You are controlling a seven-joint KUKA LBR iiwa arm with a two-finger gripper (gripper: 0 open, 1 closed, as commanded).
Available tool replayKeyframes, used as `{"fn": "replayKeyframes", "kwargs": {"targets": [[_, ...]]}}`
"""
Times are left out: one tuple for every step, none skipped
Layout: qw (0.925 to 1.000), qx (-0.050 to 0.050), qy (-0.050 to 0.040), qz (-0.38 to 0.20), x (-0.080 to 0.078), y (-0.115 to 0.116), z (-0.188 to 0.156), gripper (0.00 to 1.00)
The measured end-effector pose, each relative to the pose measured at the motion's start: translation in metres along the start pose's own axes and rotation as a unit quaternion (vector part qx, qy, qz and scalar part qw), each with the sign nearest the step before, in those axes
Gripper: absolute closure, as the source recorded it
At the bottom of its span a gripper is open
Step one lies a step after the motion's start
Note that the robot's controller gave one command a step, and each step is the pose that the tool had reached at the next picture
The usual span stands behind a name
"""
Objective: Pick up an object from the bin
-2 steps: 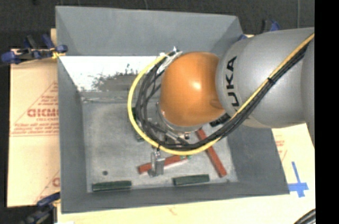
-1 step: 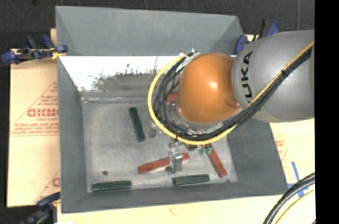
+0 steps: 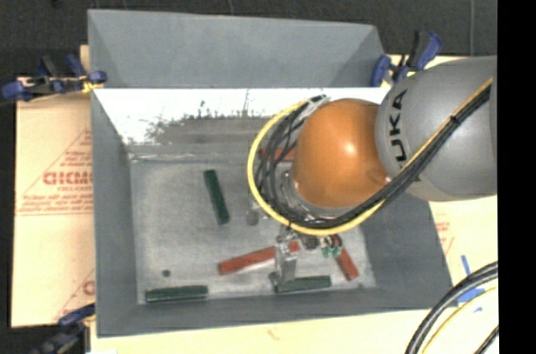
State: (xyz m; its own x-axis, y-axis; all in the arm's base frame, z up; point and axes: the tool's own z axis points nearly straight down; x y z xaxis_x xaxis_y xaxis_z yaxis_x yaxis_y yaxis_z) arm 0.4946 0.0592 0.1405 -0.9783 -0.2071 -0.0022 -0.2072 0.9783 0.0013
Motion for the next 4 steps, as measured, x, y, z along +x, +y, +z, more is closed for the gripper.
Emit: {"fn": "replayKeyframes", "kwargs": {"targets": [[0.9967, 0.002, -0.0021, -0.082, -0.003, -0.004, 0.064, 0.0], [0.9999, 0.0, -0.001, -0.014, -0.023, -0.018, 0.069, 1.0], [0.9999, 0.0, -0.0011, -0.013, -0.023, -0.018, 0.069, 1.0], [0.9999, 0.0, -0.0009, -0.013, -0.022, -0.018, 0.067, 1.0]]}}
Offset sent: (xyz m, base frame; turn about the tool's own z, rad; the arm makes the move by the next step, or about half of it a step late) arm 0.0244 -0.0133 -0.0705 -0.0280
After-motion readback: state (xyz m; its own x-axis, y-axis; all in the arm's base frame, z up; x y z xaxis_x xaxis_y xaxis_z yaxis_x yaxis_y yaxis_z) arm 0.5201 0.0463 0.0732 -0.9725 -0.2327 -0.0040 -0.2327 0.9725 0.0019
